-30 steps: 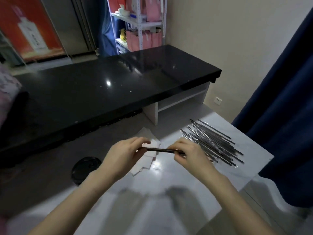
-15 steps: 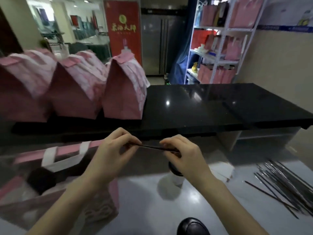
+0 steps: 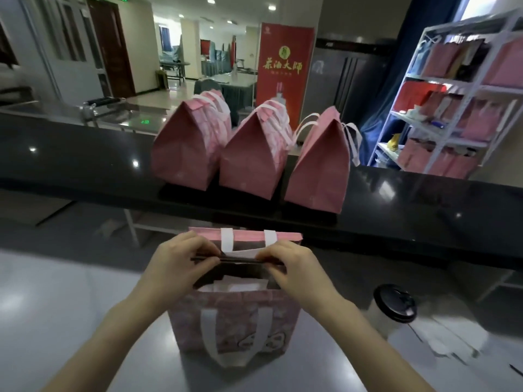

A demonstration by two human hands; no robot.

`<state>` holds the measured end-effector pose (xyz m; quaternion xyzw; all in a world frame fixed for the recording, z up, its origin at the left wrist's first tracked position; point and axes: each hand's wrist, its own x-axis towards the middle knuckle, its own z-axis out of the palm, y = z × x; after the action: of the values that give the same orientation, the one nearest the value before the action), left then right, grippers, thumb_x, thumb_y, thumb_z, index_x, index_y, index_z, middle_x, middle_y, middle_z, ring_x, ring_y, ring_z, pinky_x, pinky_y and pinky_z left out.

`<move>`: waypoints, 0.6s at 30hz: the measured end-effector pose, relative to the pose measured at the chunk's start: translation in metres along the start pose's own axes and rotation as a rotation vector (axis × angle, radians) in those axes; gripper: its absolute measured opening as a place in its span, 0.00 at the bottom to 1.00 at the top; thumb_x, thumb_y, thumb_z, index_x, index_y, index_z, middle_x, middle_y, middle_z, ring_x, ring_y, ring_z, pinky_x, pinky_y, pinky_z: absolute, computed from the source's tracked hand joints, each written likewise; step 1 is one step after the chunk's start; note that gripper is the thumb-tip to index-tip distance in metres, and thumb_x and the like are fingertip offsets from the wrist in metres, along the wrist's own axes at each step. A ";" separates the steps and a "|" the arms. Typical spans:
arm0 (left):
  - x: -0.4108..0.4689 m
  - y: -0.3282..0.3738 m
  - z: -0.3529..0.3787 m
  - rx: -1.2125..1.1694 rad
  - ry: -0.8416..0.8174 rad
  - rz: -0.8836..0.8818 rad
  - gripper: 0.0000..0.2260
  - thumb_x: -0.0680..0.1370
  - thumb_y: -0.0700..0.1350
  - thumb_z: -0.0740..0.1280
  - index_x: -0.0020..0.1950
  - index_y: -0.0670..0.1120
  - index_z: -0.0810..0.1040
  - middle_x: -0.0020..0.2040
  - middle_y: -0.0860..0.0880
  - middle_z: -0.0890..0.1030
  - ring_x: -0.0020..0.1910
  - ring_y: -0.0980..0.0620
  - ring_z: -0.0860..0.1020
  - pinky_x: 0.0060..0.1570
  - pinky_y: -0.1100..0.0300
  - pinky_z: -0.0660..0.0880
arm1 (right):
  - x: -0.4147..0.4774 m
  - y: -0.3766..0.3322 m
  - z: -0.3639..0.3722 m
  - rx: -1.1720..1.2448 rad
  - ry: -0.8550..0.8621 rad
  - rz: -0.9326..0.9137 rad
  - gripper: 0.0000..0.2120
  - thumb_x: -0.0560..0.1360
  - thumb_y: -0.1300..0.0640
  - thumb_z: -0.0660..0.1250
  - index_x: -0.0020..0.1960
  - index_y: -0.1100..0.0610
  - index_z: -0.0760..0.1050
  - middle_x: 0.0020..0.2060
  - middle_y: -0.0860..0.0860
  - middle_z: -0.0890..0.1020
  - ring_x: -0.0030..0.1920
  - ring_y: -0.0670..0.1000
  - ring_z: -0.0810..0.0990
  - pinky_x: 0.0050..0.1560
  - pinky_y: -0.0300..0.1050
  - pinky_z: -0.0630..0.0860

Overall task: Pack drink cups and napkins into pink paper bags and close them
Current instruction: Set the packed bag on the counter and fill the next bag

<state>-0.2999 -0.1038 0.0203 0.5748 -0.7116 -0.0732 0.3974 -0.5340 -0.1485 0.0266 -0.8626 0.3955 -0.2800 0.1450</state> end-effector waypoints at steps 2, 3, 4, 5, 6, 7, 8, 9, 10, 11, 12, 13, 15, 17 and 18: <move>-0.006 -0.017 -0.005 0.039 -0.060 -0.032 0.09 0.70 0.41 0.76 0.46 0.53 0.82 0.42 0.61 0.77 0.46 0.60 0.77 0.47 0.59 0.77 | 0.006 -0.007 0.012 -0.004 -0.026 0.009 0.11 0.75 0.64 0.67 0.55 0.55 0.81 0.49 0.47 0.81 0.51 0.45 0.78 0.56 0.42 0.75; -0.009 -0.025 -0.007 0.046 -0.097 -0.033 0.10 0.71 0.43 0.76 0.47 0.56 0.81 0.43 0.63 0.76 0.48 0.61 0.75 0.48 0.62 0.76 | 0.010 -0.009 0.017 -0.006 -0.040 0.021 0.11 0.75 0.64 0.67 0.55 0.54 0.81 0.49 0.47 0.81 0.51 0.45 0.78 0.56 0.41 0.75; -0.012 -0.032 -0.008 0.051 -0.137 -0.024 0.11 0.71 0.46 0.75 0.49 0.59 0.79 0.44 0.65 0.76 0.50 0.63 0.73 0.49 0.65 0.73 | 0.012 -0.011 0.022 -0.011 -0.057 0.034 0.11 0.76 0.64 0.67 0.55 0.54 0.81 0.49 0.46 0.81 0.52 0.45 0.78 0.56 0.42 0.75; -0.015 -0.039 -0.010 0.056 -0.175 -0.012 0.13 0.71 0.49 0.74 0.51 0.62 0.77 0.46 0.66 0.75 0.53 0.64 0.71 0.50 0.68 0.71 | 0.015 -0.012 0.027 -0.021 -0.079 0.046 0.10 0.76 0.63 0.67 0.54 0.54 0.81 0.49 0.47 0.81 0.52 0.45 0.78 0.56 0.42 0.75; -0.016 -0.044 -0.013 0.059 -0.203 -0.004 0.13 0.72 0.53 0.73 0.53 0.64 0.75 0.48 0.67 0.74 0.55 0.66 0.69 0.50 0.70 0.68 | 0.017 -0.013 0.031 -0.036 -0.104 0.059 0.10 0.76 0.63 0.66 0.55 0.53 0.81 0.49 0.47 0.81 0.52 0.46 0.78 0.56 0.43 0.75; -0.018 -0.048 -0.015 0.057 -0.220 -0.001 0.13 0.72 0.56 0.72 0.54 0.64 0.74 0.49 0.68 0.74 0.57 0.67 0.68 0.52 0.71 0.67 | 0.018 -0.012 0.033 -0.052 -0.126 0.073 0.10 0.77 0.63 0.66 0.55 0.53 0.81 0.50 0.47 0.81 0.53 0.46 0.78 0.56 0.44 0.75; -0.019 -0.051 -0.017 0.049 -0.228 -0.003 0.14 0.72 0.59 0.70 0.55 0.65 0.73 0.51 0.68 0.74 0.59 0.68 0.67 0.53 0.71 0.66 | 0.019 -0.011 0.035 -0.064 -0.142 0.090 0.11 0.77 0.63 0.65 0.55 0.53 0.81 0.50 0.47 0.81 0.53 0.46 0.78 0.56 0.44 0.75; -0.020 -0.053 -0.019 0.039 -0.229 -0.007 0.15 0.71 0.62 0.68 0.56 0.65 0.73 0.52 0.69 0.73 0.59 0.68 0.67 0.54 0.71 0.66 | 0.019 -0.009 0.036 -0.070 -0.150 0.110 0.11 0.76 0.63 0.65 0.55 0.53 0.81 0.50 0.46 0.81 0.53 0.46 0.78 0.57 0.44 0.75; -0.022 -0.055 -0.020 0.029 -0.228 -0.012 0.17 0.70 0.66 0.66 0.56 0.65 0.73 0.52 0.69 0.73 0.60 0.68 0.67 0.54 0.72 0.66 | 0.019 -0.006 0.036 -0.071 -0.152 0.131 0.11 0.76 0.62 0.66 0.55 0.52 0.81 0.50 0.46 0.81 0.53 0.45 0.78 0.57 0.44 0.76; -0.023 -0.056 -0.021 0.019 -0.230 -0.018 0.19 0.69 0.68 0.65 0.56 0.65 0.73 0.53 0.70 0.72 0.60 0.68 0.67 0.54 0.72 0.66 | 0.018 -0.003 0.036 -0.069 -0.152 0.146 0.11 0.76 0.62 0.66 0.55 0.51 0.81 0.50 0.44 0.81 0.53 0.45 0.78 0.56 0.44 0.76; -0.025 -0.056 -0.021 0.012 -0.236 -0.025 0.20 0.68 0.69 0.65 0.56 0.65 0.73 0.54 0.70 0.71 0.60 0.69 0.66 0.54 0.73 0.66 | 0.017 0.000 0.035 -0.066 -0.154 0.152 0.11 0.75 0.60 0.67 0.55 0.50 0.80 0.50 0.43 0.80 0.53 0.43 0.77 0.56 0.43 0.76; -0.027 -0.056 -0.021 0.008 -0.245 -0.030 0.20 0.67 0.68 0.67 0.57 0.65 0.73 0.55 0.70 0.70 0.61 0.69 0.66 0.54 0.74 0.66 | 0.016 0.002 0.034 -0.065 -0.158 0.148 0.11 0.75 0.59 0.69 0.55 0.48 0.80 0.50 0.40 0.78 0.53 0.42 0.77 0.57 0.42 0.76; -0.028 -0.056 -0.019 0.012 -0.261 -0.033 0.20 0.68 0.62 0.73 0.57 0.66 0.72 0.57 0.70 0.68 0.61 0.69 0.67 0.55 0.74 0.66 | 0.015 0.008 0.033 -0.080 -0.163 0.121 0.12 0.74 0.54 0.70 0.57 0.46 0.79 0.52 0.36 0.74 0.55 0.39 0.73 0.57 0.37 0.73; -0.028 -0.054 -0.017 0.020 -0.232 -0.025 0.22 0.68 0.56 0.76 0.58 0.64 0.73 0.57 0.68 0.70 0.59 0.68 0.69 0.55 0.73 0.69 | 0.015 0.013 0.030 -0.106 -0.153 0.077 0.14 0.74 0.50 0.70 0.59 0.46 0.78 0.53 0.35 0.71 0.56 0.38 0.69 0.58 0.34 0.69; -0.028 -0.053 -0.016 0.022 -0.203 -0.019 0.22 0.68 0.53 0.77 0.59 0.63 0.74 0.57 0.66 0.70 0.58 0.67 0.70 0.55 0.72 0.71 | 0.016 0.016 0.028 -0.121 -0.136 0.046 0.14 0.74 0.50 0.70 0.60 0.47 0.78 0.55 0.37 0.71 0.57 0.39 0.68 0.58 0.35 0.67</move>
<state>-0.2486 -0.0911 -0.0117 0.5755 -0.7434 -0.1273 0.3161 -0.5184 -0.1700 0.0025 -0.8775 0.4208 -0.1928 0.1257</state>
